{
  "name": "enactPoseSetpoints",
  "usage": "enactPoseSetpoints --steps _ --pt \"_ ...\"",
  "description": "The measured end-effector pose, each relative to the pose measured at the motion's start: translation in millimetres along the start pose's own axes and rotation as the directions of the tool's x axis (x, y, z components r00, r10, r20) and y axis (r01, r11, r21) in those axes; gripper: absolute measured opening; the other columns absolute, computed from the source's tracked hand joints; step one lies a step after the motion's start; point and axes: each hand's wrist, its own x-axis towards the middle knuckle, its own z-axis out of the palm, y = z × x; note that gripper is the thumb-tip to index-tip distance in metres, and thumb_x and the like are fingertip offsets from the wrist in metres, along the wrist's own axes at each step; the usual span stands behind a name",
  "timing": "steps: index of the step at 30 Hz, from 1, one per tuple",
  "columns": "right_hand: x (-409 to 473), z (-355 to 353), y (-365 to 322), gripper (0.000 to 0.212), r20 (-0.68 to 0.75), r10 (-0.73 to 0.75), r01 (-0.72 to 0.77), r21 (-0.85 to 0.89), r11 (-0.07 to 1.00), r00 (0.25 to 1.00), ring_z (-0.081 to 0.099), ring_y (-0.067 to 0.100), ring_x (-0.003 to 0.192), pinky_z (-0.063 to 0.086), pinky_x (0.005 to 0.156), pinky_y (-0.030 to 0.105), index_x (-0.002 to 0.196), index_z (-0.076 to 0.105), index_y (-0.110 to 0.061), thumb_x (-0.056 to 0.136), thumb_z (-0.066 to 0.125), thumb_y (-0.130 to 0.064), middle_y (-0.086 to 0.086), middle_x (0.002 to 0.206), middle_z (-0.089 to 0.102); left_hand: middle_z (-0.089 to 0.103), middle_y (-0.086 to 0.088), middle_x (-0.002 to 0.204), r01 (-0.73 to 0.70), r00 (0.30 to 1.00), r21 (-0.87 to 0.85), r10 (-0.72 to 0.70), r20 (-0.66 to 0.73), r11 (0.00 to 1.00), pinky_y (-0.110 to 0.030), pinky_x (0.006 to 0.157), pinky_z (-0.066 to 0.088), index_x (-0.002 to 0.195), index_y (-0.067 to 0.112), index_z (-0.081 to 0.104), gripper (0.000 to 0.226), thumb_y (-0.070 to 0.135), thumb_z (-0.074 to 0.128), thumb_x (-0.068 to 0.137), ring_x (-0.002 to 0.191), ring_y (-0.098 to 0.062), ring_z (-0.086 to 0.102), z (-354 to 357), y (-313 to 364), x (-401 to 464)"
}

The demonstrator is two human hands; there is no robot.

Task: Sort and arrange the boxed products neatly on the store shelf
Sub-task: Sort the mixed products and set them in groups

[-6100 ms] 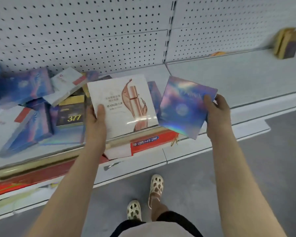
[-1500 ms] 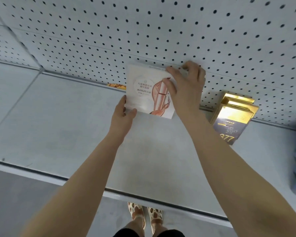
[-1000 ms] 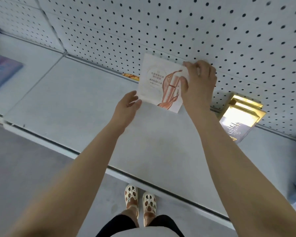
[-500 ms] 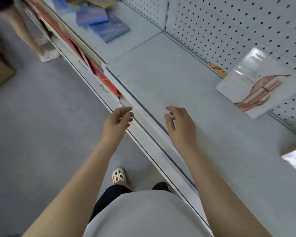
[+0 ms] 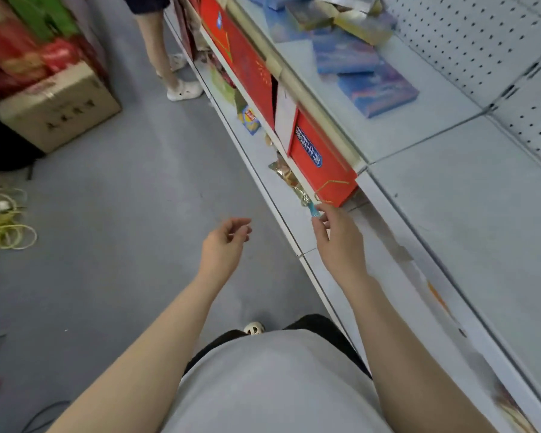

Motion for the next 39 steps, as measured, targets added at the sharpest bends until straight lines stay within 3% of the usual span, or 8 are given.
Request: enactPoseSetpoints --steps 5,9,13,17,21,30,34,39 --pt "75 29 -41 0.029 0.026 0.006 -0.005 -0.032 0.999 1.000 0.057 0.016 0.105 0.048 0.087 0.035 0.128 0.057 -0.021 0.102 0.047 -0.031 -0.002 0.116 0.061 0.070 0.004 0.093 0.007 1.000 -0.002 -0.007 -0.007 1.000 -0.038 0.085 0.054 0.105 0.024 0.066 0.020 0.012 0.051 0.097 0.090 -0.015 0.067 -35 20 80" --pt "153 43 -65 0.029 -0.027 -0.021 0.020 -0.043 0.999 0.999 0.058 0.016 0.106 0.044 0.084 0.028 0.128 0.058 -0.018 0.102 0.048 -0.028 -0.001 0.116 0.062 0.070 0.006 0.095 -0.029 0.999 0.007 0.028 0.023 1.000 -0.038 0.087 0.055 0.100 0.032 0.065 0.022 0.015 0.051 0.097 0.091 -0.013 0.067 -45 47 161" --pt "244 45 -91 0.028 -0.079 -0.019 0.019 0.001 1.000 0.997 0.059 0.021 0.104 0.046 0.091 0.038 0.125 0.060 -0.015 0.101 0.050 -0.024 0.003 0.112 0.064 0.069 0.013 0.095 -0.060 0.996 0.033 0.058 0.067 0.998 -0.039 0.088 0.055 0.096 0.041 0.063 0.026 0.018 0.051 0.097 0.090 -0.006 0.066 -51 90 247" --pt "333 35 -116 0.027 -0.193 -0.025 0.019 -0.034 0.999 0.981 0.059 0.023 0.103 0.048 0.089 0.039 0.125 0.059 -0.016 0.102 0.050 -0.026 0.004 0.113 0.062 0.070 0.010 0.098 -0.159 0.982 0.051 0.153 0.106 0.986 -0.043 0.090 0.054 0.100 0.039 0.064 0.025 0.017 0.053 0.096 0.092 -0.011 0.066 -55 150 334" --pt "408 29 -133 0.028 -0.282 0.026 -0.048 -0.074 0.996 0.959 0.058 0.021 0.103 0.048 0.085 0.038 0.127 0.057 -0.019 0.102 0.048 -0.029 0.003 0.114 0.061 0.069 0.013 0.100 -0.261 0.953 0.039 0.251 0.167 0.965 -0.037 0.090 0.053 0.106 0.033 0.065 0.021 0.019 0.054 0.096 0.094 -0.012 0.065 -58 201 413" --pt "559 27 -154 0.034 -0.430 0.224 -0.316 -0.156 0.936 0.874 0.055 0.034 0.110 0.044 0.089 0.045 0.130 0.056 -0.013 0.099 0.051 -0.027 0.014 0.119 0.059 0.067 0.014 0.100 -0.541 0.792 0.097 0.467 0.392 0.836 -0.005 0.072 0.041 0.112 0.024 0.065 0.022 0.017 0.056 0.094 0.080 0.011 0.057 -53 295 606" --pt "606 22 -167 0.037 -0.470 0.339 -0.453 -0.151 0.879 0.815 0.053 0.031 0.118 0.042 0.097 0.046 0.135 0.051 -0.020 0.099 0.050 -0.030 0.011 0.126 0.054 0.063 0.001 0.119 -0.648 0.692 0.191 0.467 0.550 0.737 -0.023 0.091 0.045 0.122 0.020 0.063 0.029 0.021 0.058 0.094 0.106 -0.012 0.059 -44 329 679" --pt "662 -1 -170 0.040 -0.520 0.345 -0.464 -0.115 0.878 0.782 0.055 0.036 0.113 0.043 0.094 0.042 0.136 0.049 -0.011 0.100 0.052 -0.026 0.019 0.123 0.057 0.048 -0.014 0.142 -0.790 0.573 0.334 0.424 0.701 0.514 -0.031 0.106 0.033 0.136 0.010 0.052 0.044 0.019 0.058 0.094 0.130 -0.029 0.046 -14 360 747"
